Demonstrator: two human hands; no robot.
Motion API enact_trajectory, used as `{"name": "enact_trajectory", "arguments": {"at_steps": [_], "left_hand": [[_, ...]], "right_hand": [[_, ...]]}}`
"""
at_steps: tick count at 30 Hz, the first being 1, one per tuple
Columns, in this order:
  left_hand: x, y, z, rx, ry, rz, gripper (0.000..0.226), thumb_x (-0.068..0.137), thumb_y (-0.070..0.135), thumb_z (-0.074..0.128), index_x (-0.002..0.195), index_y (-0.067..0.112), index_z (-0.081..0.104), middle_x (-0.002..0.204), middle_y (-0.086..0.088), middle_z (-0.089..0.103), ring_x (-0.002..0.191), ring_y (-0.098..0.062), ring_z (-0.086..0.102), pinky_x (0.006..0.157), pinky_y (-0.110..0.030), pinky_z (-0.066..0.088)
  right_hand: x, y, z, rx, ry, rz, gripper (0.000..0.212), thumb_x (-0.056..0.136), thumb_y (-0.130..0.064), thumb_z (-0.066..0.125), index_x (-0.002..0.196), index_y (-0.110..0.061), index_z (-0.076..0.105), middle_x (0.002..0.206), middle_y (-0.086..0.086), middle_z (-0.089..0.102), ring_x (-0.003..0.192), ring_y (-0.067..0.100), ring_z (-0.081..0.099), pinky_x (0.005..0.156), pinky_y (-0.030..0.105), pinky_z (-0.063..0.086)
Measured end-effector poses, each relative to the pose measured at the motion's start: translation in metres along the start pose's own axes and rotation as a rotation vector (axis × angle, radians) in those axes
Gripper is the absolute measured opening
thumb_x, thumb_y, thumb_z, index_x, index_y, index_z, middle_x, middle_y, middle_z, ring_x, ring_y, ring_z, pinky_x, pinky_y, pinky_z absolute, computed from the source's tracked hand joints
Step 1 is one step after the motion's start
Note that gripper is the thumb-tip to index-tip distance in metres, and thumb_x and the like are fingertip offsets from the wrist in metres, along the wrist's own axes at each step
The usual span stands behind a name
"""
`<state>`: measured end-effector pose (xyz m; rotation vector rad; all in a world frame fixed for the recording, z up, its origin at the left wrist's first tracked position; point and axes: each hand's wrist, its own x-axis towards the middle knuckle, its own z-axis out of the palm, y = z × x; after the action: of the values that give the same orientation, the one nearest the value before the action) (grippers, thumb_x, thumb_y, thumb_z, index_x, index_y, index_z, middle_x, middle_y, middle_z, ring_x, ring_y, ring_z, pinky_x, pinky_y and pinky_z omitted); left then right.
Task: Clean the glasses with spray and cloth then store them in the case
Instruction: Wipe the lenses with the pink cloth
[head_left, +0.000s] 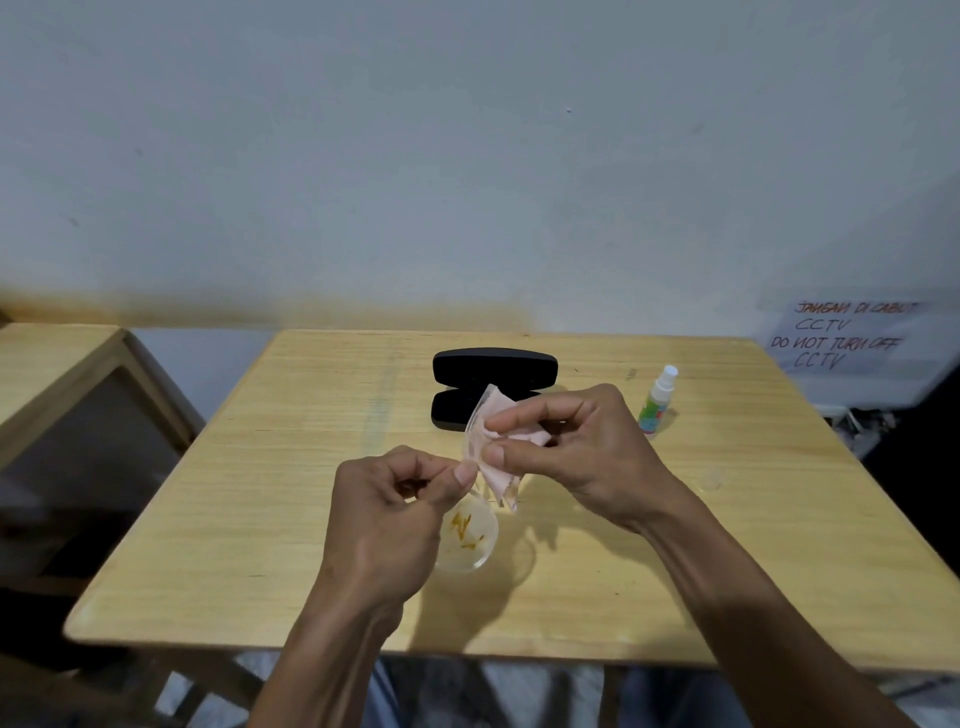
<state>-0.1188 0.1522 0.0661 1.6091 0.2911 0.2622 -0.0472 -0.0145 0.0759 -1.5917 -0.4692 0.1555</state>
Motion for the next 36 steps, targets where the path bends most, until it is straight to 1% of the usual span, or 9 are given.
{"name": "enact_trajectory", "arguments": {"at_steps": [2, 5, 10, 13, 16, 23, 30, 33, 36], "left_hand": [[0.001, 0.000, -0.001, 0.003, -0.008, 0.005, 0.013, 0.075, 0.012, 0.080, 0.065, 0.006, 0.074, 0.065, -0.006, 0.071, 0.058, -0.006, 0.058, 0.057, -0.017, 0.047], [0.000, 0.001, -0.003, 0.037, -0.024, 0.020, 0.012, 0.076, 0.014, 0.080, 0.066, 0.008, 0.076, 0.064, -0.001, 0.072, 0.060, -0.006, 0.058, 0.060, -0.025, 0.046], [-0.002, 0.003, -0.005, 0.151, -0.055, 0.061, 0.016, 0.079, 0.017, 0.079, 0.065, 0.012, 0.074, 0.063, 0.006, 0.071, 0.061, -0.005, 0.059, 0.056, -0.030, 0.043], [-0.001, 0.003, -0.005, 0.228, -0.085, 0.113, 0.019, 0.080, 0.015, 0.079, 0.062, 0.013, 0.073, 0.062, 0.002, 0.068, 0.060, -0.004, 0.057, 0.060, -0.020, 0.045], [-0.001, 0.003, -0.003, 0.275, -0.111, 0.151, 0.019, 0.079, 0.015, 0.079, 0.061, 0.014, 0.073, 0.057, 0.005, 0.063, 0.055, -0.001, 0.051, 0.057, -0.009, 0.041], [0.002, 0.000, -0.002, 0.235, -0.061, 0.144, 0.020, 0.079, 0.014, 0.079, 0.060, 0.017, 0.074, 0.064, 0.001, 0.068, 0.059, -0.004, 0.056, 0.060, -0.011, 0.043], [0.001, -0.002, -0.002, 0.126, -0.030, 0.098, 0.016, 0.078, 0.015, 0.080, 0.063, 0.012, 0.074, 0.075, -0.015, 0.072, 0.072, -0.028, 0.065, 0.071, -0.042, 0.053], [0.001, -0.001, -0.003, 0.112, -0.037, 0.102, 0.014, 0.077, 0.014, 0.080, 0.064, 0.011, 0.075, 0.073, -0.016, 0.071, 0.068, -0.021, 0.060, 0.070, -0.040, 0.051], [0.002, 0.001, -0.006, 0.098, -0.060, 0.095, 0.015, 0.077, 0.012, 0.079, 0.064, 0.010, 0.075, 0.067, -0.008, 0.071, 0.066, -0.011, 0.059, 0.065, -0.030, 0.047]], "right_hand": [[-0.002, 0.002, -0.002, -0.012, 0.023, -0.021, 0.017, 0.073, 0.000, 0.084, 0.083, -0.014, 0.081, 0.077, 0.009, 0.078, 0.071, 0.014, 0.072, 0.076, 0.034, 0.059], [-0.007, 0.006, -0.003, -0.009, 0.074, -0.035, 0.015, 0.074, -0.002, 0.083, 0.081, -0.015, 0.080, 0.064, -0.003, 0.073, 0.063, 0.012, 0.069, 0.071, 0.032, 0.059], [-0.015, 0.012, 0.005, 0.111, 0.208, -0.042, 0.010, 0.075, -0.006, 0.082, 0.082, -0.011, 0.078, 0.075, 0.004, 0.078, 0.066, 0.017, 0.074, 0.065, 0.024, 0.057], [-0.017, 0.014, 0.011, 0.178, 0.279, -0.035, 0.010, 0.076, -0.004, 0.081, 0.085, -0.006, 0.077, 0.081, 0.009, 0.079, 0.071, 0.020, 0.076, 0.067, 0.025, 0.058], [-0.015, 0.013, 0.018, 0.215, 0.309, -0.021, 0.011, 0.076, -0.004, 0.081, 0.087, -0.005, 0.078, 0.084, 0.011, 0.079, 0.073, 0.018, 0.075, 0.070, 0.026, 0.057], [-0.010, 0.005, 0.021, 0.170, 0.205, 0.006, 0.019, 0.071, 0.000, 0.085, 0.086, -0.011, 0.079, 0.082, 0.003, 0.080, 0.072, 0.015, 0.076, 0.066, 0.022, 0.056], [-0.007, -0.001, 0.006, 0.052, 0.036, 0.001, 0.025, 0.066, 0.001, 0.086, 0.084, -0.015, 0.079, 0.076, -0.001, 0.078, 0.073, 0.016, 0.075, 0.071, 0.029, 0.061], [-0.009, 0.000, -0.002, 0.016, 0.035, -0.016, 0.019, 0.064, -0.008, 0.087, 0.080, -0.017, 0.081, 0.076, 0.005, 0.078, 0.073, 0.018, 0.075, 0.074, 0.034, 0.062], [-0.013, 0.002, -0.006, 0.031, 0.060, -0.044, 0.015, 0.064, -0.014, 0.085, 0.078, -0.017, 0.081, 0.075, 0.007, 0.078, 0.070, 0.020, 0.075, 0.071, 0.033, 0.061]]}}
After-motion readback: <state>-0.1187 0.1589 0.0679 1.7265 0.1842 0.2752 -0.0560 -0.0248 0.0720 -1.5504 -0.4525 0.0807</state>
